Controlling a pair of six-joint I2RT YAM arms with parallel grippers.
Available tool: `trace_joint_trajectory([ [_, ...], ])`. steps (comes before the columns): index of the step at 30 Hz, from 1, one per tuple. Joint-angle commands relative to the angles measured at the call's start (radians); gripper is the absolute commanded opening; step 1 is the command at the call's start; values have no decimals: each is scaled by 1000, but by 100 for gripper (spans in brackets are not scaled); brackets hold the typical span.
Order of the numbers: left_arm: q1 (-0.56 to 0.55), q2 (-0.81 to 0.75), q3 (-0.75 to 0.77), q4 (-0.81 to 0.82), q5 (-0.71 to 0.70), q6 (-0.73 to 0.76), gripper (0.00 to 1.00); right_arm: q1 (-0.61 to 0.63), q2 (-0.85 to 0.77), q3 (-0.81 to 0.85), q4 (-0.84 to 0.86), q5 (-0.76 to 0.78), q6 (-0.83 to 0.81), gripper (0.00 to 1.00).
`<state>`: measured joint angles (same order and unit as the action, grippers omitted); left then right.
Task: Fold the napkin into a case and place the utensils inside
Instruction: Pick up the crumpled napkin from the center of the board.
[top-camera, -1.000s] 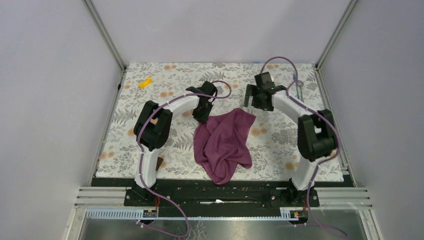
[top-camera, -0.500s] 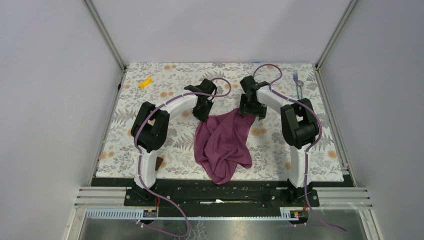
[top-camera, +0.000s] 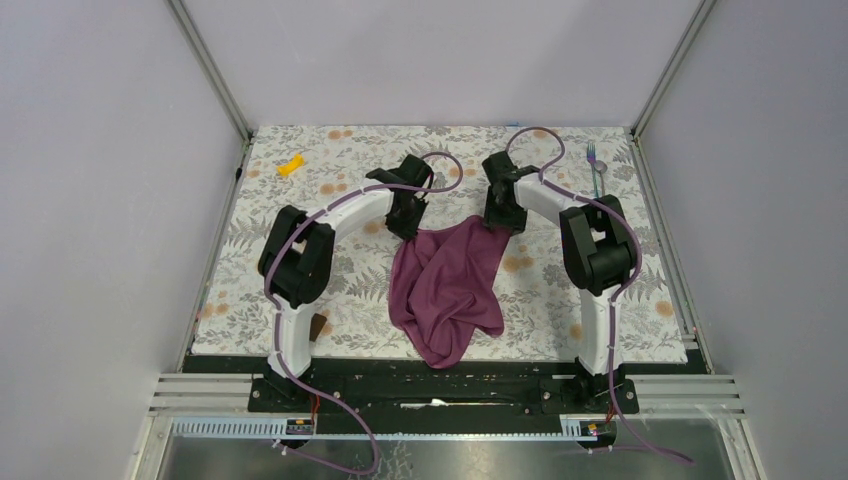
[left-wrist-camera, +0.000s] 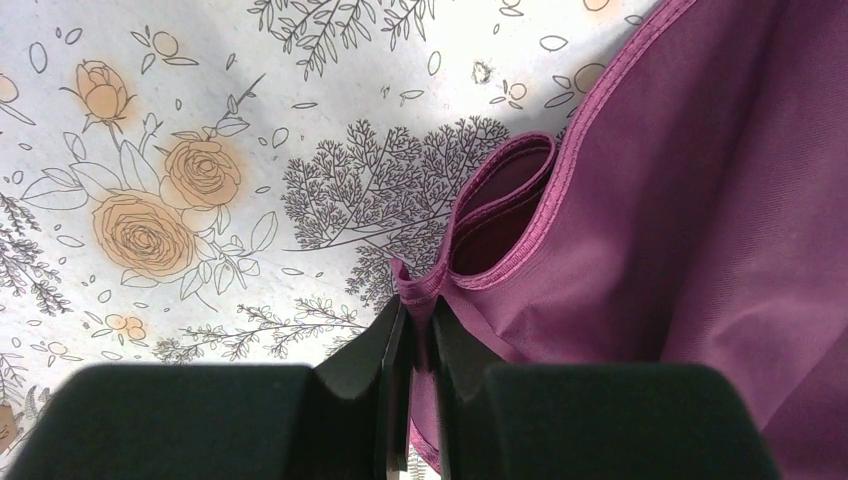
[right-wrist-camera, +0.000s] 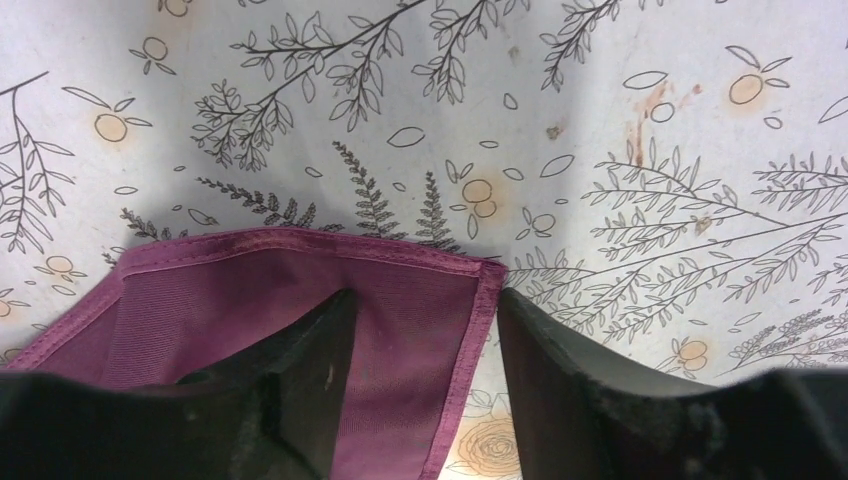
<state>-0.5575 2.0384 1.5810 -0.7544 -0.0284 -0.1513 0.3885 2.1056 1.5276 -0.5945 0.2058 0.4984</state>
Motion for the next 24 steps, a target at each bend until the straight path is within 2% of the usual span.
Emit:
trace_joint_trajectory([
  [1, -4, -76, 5, 17, 3, 0, 16, -29, 34, -80, 81, -34, -29, 54],
  [6, -4, -87, 1, 18, -21, 3, 15, -65, -6, -182, 185, -81, -15, 30],
  [11, -4, -110, -9, 38, -38, 4, 13, -65, -49, -176, 202, -59, -81, 6],
  [13, -4, -124, -19, 50, -45, 5, 12, -65, -64, -162, 200, -48, -105, 0],
  [15, -4, -135, -28, 61, -56, 6, 12, -65, -82, -150, 196, -49, -122, 0],
  [16, -4, -140, -35, 65, -59, 6, 12, -65, -91, -145, 188, -53, -125, 1],
  [17, -4, -141, -36, 66, -59, 6, 11, -64, -97, -136, 174, -65, -128, 8],
  [19, -4, -136, -34, 64, -58, 6, 11, -58, -98, -103, 114, -72, -132, 36],
  [21, -4, -135, -32, 64, -51, 5, 11, -48, -101, -80, 66, -80, -132, 54],
  [24, -4, -135, -30, 64, -42, 4, 10, -45, -78, -27, -5, -141, -149, 68],
])
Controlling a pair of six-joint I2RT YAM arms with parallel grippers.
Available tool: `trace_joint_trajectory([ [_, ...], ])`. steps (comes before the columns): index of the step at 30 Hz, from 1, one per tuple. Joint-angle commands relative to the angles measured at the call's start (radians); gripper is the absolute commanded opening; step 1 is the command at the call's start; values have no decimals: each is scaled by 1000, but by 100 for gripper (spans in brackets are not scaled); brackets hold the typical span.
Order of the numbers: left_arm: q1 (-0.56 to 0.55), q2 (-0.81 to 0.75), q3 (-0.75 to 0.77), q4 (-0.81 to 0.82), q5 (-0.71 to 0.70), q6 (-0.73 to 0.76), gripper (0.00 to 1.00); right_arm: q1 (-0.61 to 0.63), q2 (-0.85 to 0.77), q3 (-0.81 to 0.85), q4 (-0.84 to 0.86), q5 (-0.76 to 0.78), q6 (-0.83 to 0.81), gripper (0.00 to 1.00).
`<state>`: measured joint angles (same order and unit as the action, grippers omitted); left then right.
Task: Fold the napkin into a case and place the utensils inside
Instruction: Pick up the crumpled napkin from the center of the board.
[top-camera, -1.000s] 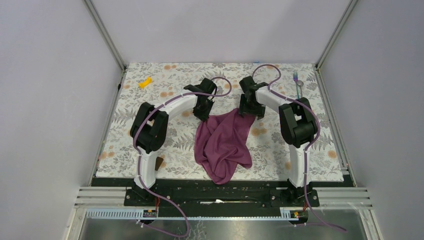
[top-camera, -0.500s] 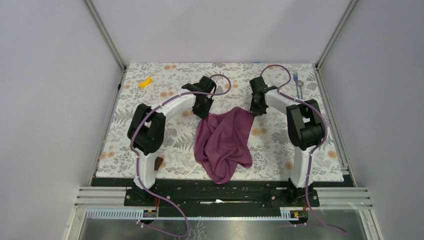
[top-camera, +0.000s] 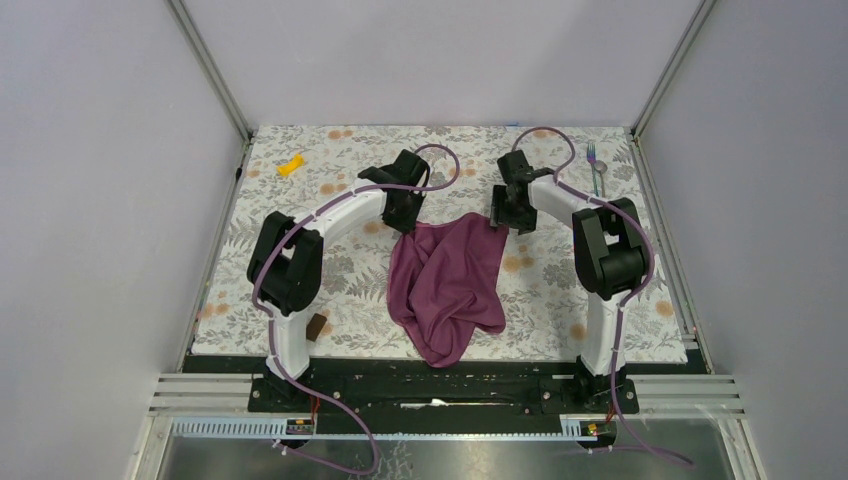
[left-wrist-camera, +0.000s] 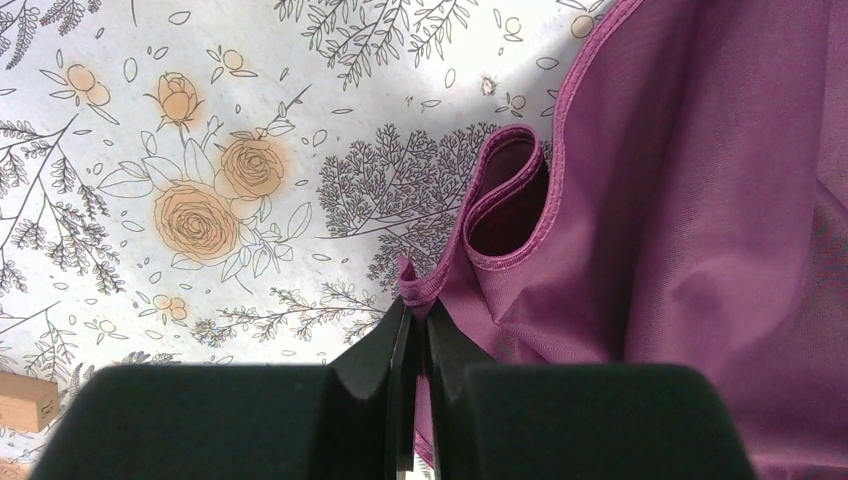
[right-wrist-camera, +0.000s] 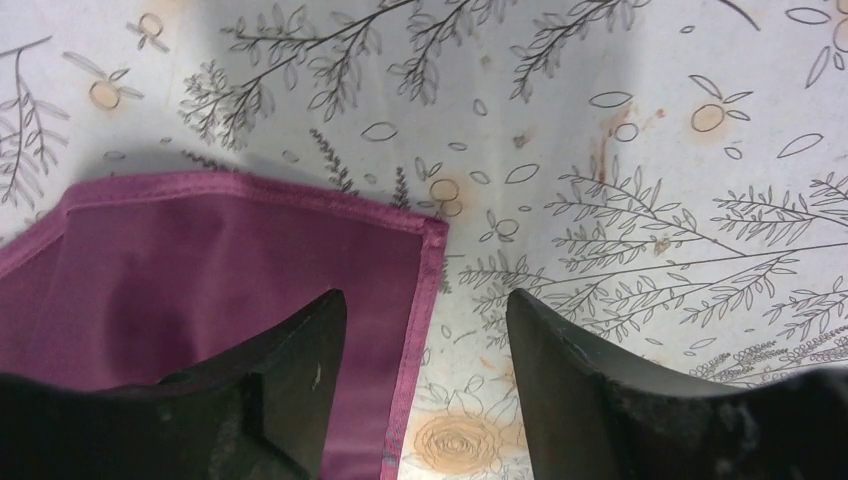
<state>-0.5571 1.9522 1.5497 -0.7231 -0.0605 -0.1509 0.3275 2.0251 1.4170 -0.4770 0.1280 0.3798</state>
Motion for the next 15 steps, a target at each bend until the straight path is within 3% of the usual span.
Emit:
trace_joint_trajectory([
  [1, -4, -49, 0, 33, -7, 4, 10, 16, 17, 107, -142, -73, -36, 70],
  [8, -5, -56, -1, 33, 8, 2, 10, 16, 162, 267, -264, -72, -64, 75],
  [15, -6, -62, -2, 34, 19, 2, 10, 16, 270, 336, -293, -18, -47, 68],
])
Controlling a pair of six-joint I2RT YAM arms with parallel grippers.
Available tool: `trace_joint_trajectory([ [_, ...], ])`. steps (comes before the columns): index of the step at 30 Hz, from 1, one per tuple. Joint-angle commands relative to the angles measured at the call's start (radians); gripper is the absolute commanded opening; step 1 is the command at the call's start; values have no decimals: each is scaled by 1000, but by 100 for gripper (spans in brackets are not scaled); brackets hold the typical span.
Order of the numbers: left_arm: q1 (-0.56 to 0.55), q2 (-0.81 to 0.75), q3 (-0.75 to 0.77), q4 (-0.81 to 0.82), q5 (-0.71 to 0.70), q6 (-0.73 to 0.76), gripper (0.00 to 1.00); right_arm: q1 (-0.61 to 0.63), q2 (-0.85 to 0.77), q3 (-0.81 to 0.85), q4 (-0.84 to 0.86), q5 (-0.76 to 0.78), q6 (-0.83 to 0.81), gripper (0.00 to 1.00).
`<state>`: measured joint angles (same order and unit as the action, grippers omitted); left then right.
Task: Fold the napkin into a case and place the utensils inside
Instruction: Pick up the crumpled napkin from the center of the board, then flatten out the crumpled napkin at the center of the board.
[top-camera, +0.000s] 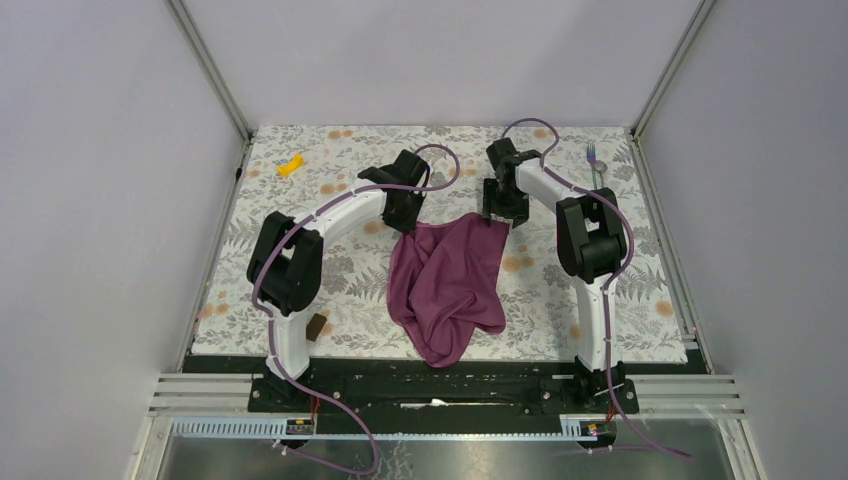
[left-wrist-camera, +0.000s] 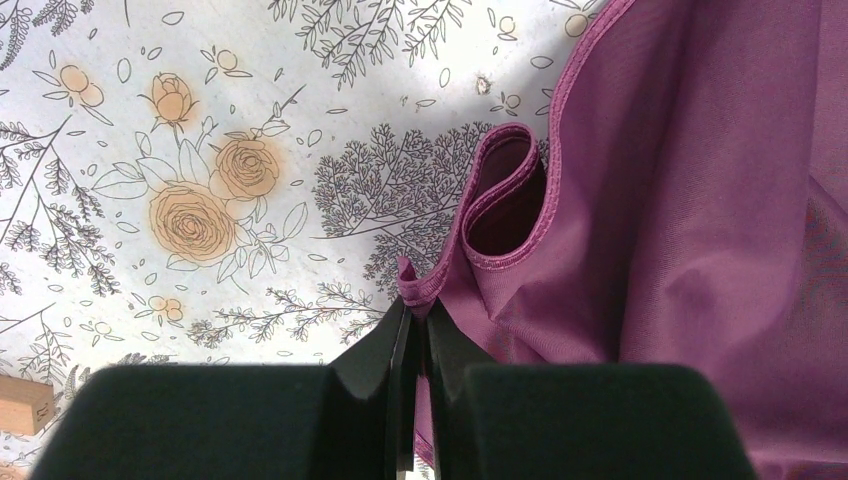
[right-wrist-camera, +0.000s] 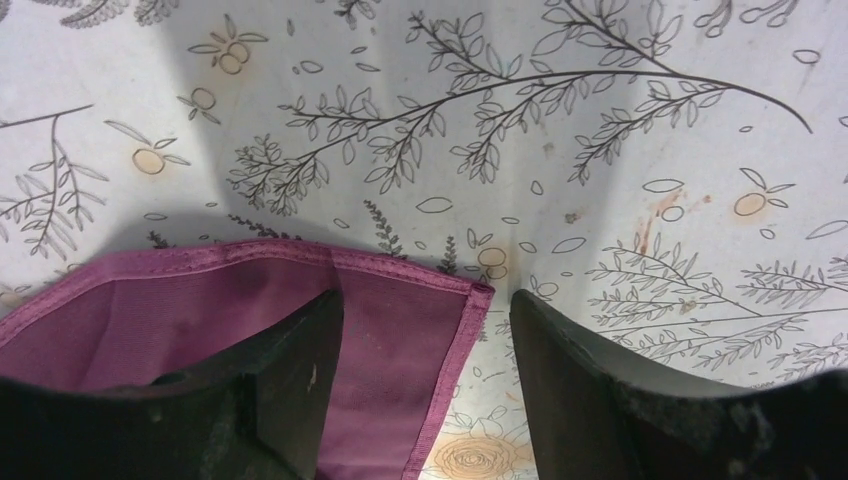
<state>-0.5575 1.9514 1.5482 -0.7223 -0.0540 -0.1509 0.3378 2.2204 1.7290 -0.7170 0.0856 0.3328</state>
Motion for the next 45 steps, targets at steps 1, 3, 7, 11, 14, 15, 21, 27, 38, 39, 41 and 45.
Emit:
trace_joint_trajectory([
  [1, -5, -62, 1, 32, 13, 3, 10, 6, 93, 32, -55, 25, -1, 65],
  [3, -5, -65, 0, 33, 9, 4, 10, 6, 120, 34, -58, 24, -3, 54],
  [7, -5, -71, 0, 32, 2, 5, 10, 7, 130, -4, -39, 68, 12, 34],
  [11, -5, -77, 0, 32, -1, 3, 10, 12, 136, -26, -24, 95, 12, 23],
  [14, -5, -78, -2, 33, -14, 3, 10, 12, 106, -56, 20, 97, 7, 10],
  [15, -3, -79, -3, 33, -21, 1, 9, 12, 87, -59, 32, 100, 5, 3],
  [21, -4, -121, -24, 75, -124, -22, 0, 12, -174, -102, 127, 104, -31, 0],
  [27, -2, -312, -112, 191, -296, -10, 0, 12, -505, -182, 205, 123, -49, 0],
  [38, -3, -817, -62, 267, -201, 88, 0, 15, -1147, -350, 426, -138, -131, 0],
  [39, -3, -858, -56, 275, -173, 97, 0, 15, -1190, -359, 448, -180, -133, 0],
  [41, -4, -938, -40, 279, -107, 120, 0, 15, -1267, -368, 486, -269, -134, 0],
  [45, -3, -1067, -4, 284, 57, 141, 0, 15, -1365, -360, 557, -409, -84, 0],
])
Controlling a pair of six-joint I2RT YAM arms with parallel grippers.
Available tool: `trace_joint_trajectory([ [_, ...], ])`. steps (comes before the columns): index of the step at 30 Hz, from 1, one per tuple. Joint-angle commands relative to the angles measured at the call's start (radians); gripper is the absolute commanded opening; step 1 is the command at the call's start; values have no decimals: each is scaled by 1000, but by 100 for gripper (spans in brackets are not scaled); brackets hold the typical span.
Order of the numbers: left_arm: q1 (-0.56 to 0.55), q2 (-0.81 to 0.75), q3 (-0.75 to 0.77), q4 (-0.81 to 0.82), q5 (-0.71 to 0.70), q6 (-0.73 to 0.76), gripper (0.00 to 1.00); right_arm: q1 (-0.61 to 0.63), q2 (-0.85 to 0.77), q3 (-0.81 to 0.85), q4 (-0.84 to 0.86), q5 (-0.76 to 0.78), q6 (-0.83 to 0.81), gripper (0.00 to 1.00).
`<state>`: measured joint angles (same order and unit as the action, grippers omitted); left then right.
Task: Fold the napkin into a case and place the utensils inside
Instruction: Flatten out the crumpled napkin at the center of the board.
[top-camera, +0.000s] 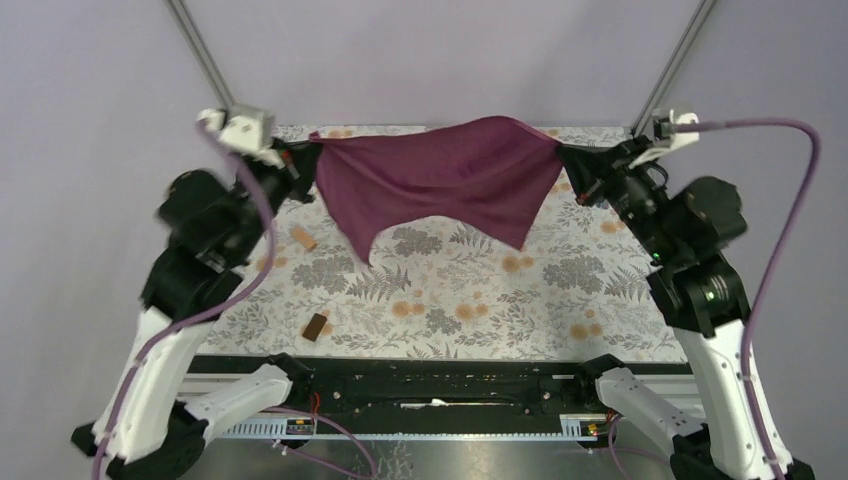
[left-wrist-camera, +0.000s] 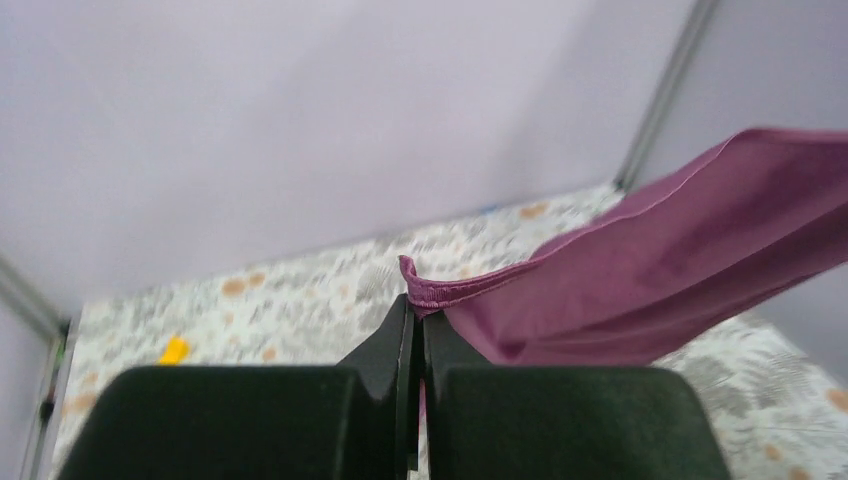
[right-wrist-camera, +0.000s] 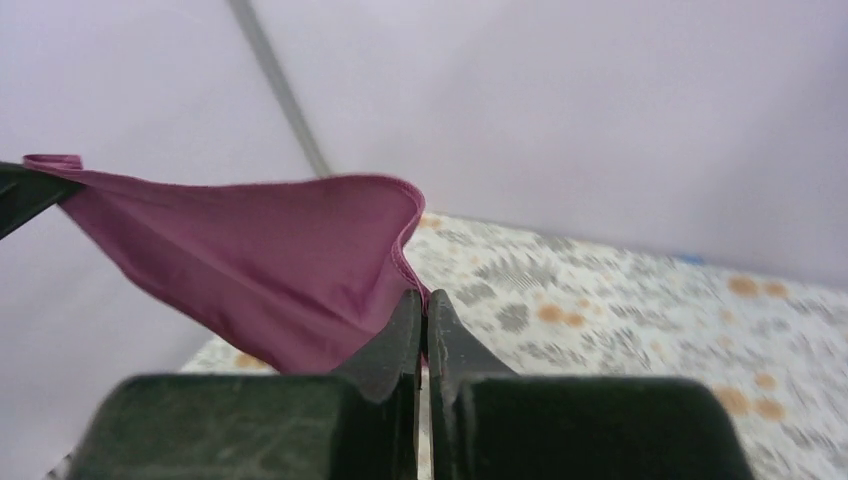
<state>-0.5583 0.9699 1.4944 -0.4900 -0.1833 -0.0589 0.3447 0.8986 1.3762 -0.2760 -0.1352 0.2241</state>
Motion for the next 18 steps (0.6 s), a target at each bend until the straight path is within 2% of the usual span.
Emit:
trace_joint_trajectory([
  [1, -3, -106, 65, 53, 220, 44, 0, 8, -56, -5, 137, -211, 52, 0],
  [6, -2, -128, 140, 58, 339, 1, 0, 8, -105, -21, 261, -271, 195, 0],
  [9, -3, -130, 123, 106, 343, -17, 0, 7, -126, -40, 336, -245, 221, 0],
  [11, -3, -124, 86, 149, 247, -21, 0, 7, -116, -46, 310, -122, 217, 0],
  [15, -3, -15, 65, 146, -144, -26, 0, 8, 21, 2, 148, 187, 164, 0],
  [18, 2, 116, 62, 158, -377, -4, 0, 5, 170, 32, 120, 329, 119, 0],
])
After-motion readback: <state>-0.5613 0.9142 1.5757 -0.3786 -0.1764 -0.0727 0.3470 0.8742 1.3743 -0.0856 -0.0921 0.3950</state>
